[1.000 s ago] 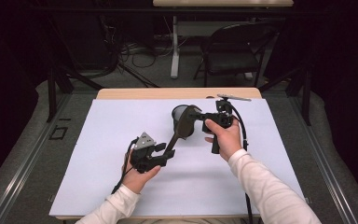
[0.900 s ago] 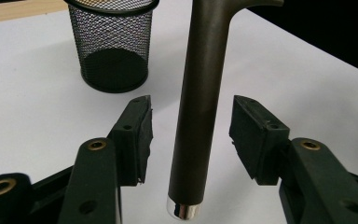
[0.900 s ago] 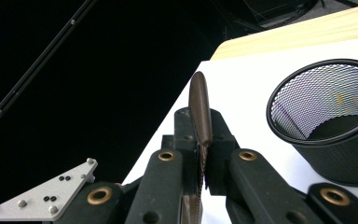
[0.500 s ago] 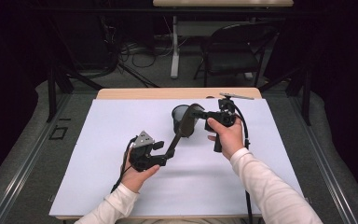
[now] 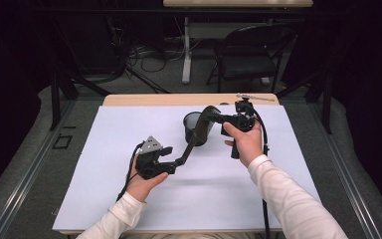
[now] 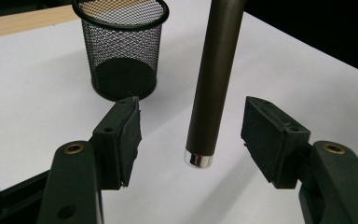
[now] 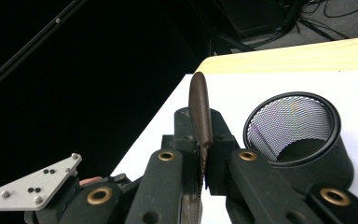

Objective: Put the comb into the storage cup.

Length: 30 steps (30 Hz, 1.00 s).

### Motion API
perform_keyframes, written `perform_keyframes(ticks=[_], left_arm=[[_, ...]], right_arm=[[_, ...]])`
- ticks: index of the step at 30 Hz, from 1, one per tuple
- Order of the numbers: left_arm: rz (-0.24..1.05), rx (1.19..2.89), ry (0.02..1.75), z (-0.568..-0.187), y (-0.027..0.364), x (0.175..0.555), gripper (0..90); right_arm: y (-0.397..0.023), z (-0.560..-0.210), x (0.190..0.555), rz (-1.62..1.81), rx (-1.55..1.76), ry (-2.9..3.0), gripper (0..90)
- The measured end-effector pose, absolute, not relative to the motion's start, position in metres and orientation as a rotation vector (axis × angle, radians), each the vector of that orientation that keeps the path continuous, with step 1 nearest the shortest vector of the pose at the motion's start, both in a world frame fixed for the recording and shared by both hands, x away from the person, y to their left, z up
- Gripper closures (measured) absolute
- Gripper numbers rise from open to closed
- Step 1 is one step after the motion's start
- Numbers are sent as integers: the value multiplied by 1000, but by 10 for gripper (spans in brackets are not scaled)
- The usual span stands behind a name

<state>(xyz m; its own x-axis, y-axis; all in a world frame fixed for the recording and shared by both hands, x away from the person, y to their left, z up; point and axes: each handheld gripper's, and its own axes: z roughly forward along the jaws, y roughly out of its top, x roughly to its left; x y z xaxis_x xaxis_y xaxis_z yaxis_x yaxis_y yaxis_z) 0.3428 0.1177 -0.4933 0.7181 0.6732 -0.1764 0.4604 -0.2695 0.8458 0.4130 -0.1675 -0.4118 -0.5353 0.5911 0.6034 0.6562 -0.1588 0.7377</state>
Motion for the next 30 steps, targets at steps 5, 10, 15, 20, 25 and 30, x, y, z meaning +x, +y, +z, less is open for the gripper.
perform_keyframes(ticks=[5, 10, 15, 20, 25, 30], left_arm=[[294, 1940, 866, -494, 120, 344, 358], [303, 1932, 871, -492, 122, 345, 340], [311, 1937, 895, -490, 126, 347, 329], [300, 1912, 910, -487, 132, 350, 321], [305, 1905, 913, -485, 136, 352, 303], [313, 1913, 918, -483, 139, 352, 286]], right_arm=[[-167, -409, 414, -1819, -1489, -2018, 864], [-166, -404, 415, -1820, -1489, -2031, 864], [-164, -399, 415, -1824, -1478, -2073, 865], [-163, -395, 416, -1836, -1472, -2093, 864], [-163, -392, 416, -1840, -1475, -2101, 864], [-163, -387, 418, -1843, -1469, -2120, 864]])
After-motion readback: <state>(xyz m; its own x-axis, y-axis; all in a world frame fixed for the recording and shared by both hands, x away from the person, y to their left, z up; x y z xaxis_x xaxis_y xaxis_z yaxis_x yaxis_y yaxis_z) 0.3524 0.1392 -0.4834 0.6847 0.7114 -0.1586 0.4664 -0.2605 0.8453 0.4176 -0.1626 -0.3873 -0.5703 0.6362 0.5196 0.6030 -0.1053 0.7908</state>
